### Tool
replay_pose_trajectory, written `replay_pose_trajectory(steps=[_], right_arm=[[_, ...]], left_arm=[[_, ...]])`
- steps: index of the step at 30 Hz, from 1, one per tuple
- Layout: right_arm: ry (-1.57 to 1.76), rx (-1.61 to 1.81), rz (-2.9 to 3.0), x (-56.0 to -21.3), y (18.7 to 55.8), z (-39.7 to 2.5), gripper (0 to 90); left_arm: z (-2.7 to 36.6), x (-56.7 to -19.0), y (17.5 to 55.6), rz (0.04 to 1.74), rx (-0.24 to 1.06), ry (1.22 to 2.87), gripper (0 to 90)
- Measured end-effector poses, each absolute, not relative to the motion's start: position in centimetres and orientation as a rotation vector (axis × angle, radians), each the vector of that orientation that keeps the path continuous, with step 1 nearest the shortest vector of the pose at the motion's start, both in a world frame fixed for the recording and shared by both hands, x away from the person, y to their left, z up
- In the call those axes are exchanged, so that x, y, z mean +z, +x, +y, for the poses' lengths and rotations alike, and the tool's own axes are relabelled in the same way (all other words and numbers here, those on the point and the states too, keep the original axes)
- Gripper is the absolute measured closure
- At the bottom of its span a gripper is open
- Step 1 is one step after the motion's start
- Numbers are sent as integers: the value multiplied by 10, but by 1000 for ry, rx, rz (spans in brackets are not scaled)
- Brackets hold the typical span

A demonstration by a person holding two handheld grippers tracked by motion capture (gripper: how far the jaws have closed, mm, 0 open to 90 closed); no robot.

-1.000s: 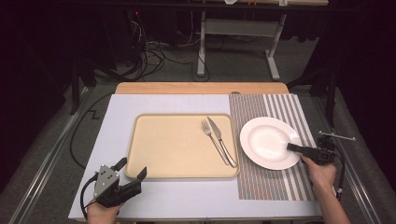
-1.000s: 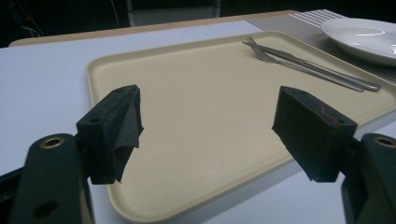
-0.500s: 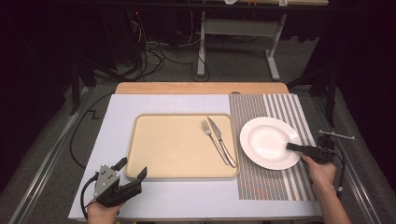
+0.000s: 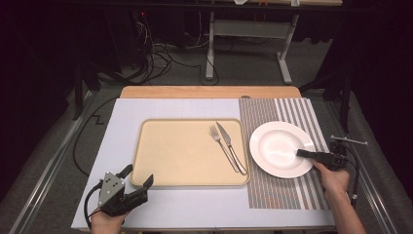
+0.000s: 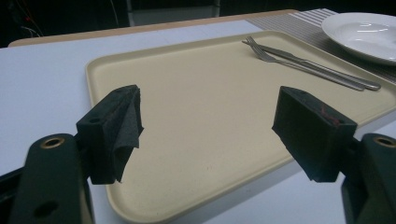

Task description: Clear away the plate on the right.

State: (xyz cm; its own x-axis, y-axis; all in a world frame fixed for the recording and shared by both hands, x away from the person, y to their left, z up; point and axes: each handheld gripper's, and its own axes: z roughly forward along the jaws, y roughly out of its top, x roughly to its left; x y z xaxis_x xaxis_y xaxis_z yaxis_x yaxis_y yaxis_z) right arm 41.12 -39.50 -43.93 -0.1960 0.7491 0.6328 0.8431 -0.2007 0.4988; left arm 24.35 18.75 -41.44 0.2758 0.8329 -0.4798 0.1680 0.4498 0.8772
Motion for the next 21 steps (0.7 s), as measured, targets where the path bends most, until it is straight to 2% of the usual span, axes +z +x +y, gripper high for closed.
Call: replay_pose_trajectory(steps=[21], right_arm=[[-1918,-1474,-1830,-431,410,-390,825]], left_arm=[[187,-415,244,1237,576,1046,246]])
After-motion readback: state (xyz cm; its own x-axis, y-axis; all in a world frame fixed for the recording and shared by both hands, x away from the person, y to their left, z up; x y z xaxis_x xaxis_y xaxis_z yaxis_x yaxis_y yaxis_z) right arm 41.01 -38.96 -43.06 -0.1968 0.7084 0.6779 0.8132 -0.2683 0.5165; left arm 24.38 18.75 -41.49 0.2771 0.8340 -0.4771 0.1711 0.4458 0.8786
